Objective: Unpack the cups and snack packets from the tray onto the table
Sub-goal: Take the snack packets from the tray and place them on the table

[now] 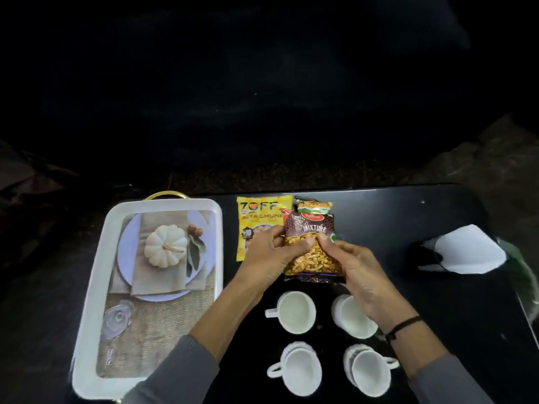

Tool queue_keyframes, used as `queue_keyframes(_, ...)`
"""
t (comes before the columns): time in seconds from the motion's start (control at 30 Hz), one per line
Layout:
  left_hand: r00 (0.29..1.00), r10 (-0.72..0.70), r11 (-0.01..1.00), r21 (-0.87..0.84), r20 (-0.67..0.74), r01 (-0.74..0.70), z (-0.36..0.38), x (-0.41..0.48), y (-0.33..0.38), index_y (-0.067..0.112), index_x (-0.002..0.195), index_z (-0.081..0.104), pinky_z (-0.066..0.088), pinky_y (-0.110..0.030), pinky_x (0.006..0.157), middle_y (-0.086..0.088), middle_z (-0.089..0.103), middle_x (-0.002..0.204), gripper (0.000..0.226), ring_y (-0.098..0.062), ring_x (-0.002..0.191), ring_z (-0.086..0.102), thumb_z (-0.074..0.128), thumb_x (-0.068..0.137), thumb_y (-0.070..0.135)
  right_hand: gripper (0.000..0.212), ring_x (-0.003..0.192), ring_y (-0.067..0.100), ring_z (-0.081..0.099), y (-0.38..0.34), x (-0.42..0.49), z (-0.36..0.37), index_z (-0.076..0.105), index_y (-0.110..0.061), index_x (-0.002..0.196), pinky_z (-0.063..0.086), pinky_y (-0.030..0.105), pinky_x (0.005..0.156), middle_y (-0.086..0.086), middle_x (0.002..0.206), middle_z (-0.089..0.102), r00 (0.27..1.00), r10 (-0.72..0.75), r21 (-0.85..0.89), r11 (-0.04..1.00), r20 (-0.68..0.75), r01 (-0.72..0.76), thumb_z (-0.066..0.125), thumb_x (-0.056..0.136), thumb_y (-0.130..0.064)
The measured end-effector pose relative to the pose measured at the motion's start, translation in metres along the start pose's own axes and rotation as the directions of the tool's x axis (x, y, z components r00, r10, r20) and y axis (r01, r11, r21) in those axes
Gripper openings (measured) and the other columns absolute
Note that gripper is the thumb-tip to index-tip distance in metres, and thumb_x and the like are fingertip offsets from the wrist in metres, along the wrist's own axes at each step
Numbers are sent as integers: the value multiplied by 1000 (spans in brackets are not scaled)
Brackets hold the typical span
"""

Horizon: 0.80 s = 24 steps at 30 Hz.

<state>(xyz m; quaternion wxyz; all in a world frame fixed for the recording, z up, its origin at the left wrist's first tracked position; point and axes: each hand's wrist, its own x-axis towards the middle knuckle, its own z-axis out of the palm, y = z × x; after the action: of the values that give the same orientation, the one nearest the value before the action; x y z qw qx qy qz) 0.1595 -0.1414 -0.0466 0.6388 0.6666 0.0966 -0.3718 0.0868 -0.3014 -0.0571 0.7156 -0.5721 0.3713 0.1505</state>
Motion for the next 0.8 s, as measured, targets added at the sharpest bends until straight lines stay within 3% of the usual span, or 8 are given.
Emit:
queue_keyframes(0.13, 999, -47, 999, 22, -4, 47, 50, 29, 2, 7, 123, 63, 54, -15, 62, -7, 78, 107, 47, -13, 87, 76, 84, 83, 19, 40, 90, 18, 80, -5, 14, -41, 76, -9, 106, 61, 28, 83, 6, 95, 83, 984, -97, -24, 995, -151, 94, 78, 85, -43)
queue_keyframes(0.2, 999, -52, 996, 74, -8, 52, 73, 45, -1, 7, 123, 64, 58, -22, 68, -8, 78, 106, 46, -16, 88, 75, 83, 83, 19, 32, 84, 9, 79, -6, 24, -60, 73, -12, 106, 58, 13, 67, 2, 94, 83, 967, -135, -47, 991, -218, 128, 77, 89, -38)
queue_keyframes(0.27, 998, -55, 992, 114, -12, 56, 89, 59, -4, 6, 124, 63, 61, -31, 81, -8, 76, 107, 46, -20, 95, 75, 83, 84, 17, 26, 84, 6, 78, -7, 35, -73, 70, -17, 108, 57, 12, 64, 3, 98, 81, 952, -157, -98, 986, -262, 136, 74, 93, -37)
queue_keyframes(0.4, 999, -22, 971, 238, -40, 31, 103, 76, -6, 13, 122, 61, 57, -21, 78, -3, 72, 110, 41, -13, 95, 71, 80, 85, 13, 27, 99, 22, 74, -6, 59, -89, 64, -15, 112, 59, 43, 92, 6, 106, 75, 931, -163, -237, 968, -327, 86, 64, 100, -40)
queue_keyframes(0.5, 988, 129, 904, 419, -87, -82, 97, 75, -5, 14, 117, 68, 57, -18, 79, 1, 73, 105, 30, -2, 89, 68, 76, 88, 11, 36, 113, 26, 67, -4, 64, -90, 58, -15, 126, 52, 42, 99, 6, 117, 69, 913, -177, -385, 923, -367, 24, 58, 102, -42)
queue_keyframes(0.57, 961, 256, 810, 566, -107, -153, 91, 69, -5, 20, 108, 72, 57, -22, 84, 8, 73, 101, 20, 1, 91, 66, 72, 90, 11, 45, 124, 29, 58, -2, 63, -90, 52, -7, 138, 46, 41, 106, 13, 132, 60, 887, -281, -529, 847, -366, 50, 60, 103, -34)
queue_keyframes(0.7, 908, 408, 556, 814, -92, -168, 78, 58, -11, 28, 119, 70, 45, -32, 104, 8, 62, 137, 28, -12, 130, 51, 71, 92, 20, 45, 132, 35, 44, 3, 54, -83, 52, 0, 138, 38, 45, 112, 18, 142, 48, 837, -468, -756, 646, -283, 106, 65, 98, -15)
queue_keyframes(0.8, 946, 319, 503, 856, -59, -117, 71, 56, -19, 29, 140, 59, 40, -38, 114, 2, 37, 160, 50, -18, 147, 34, 73, 92, 26, 42, 141, 33, 36, 6, 54, -79, 54, -7, 139, 34, 47, 116, 13, 154, 40, 866, -454, -817, 569, -212, 98, 63, 99, -18)
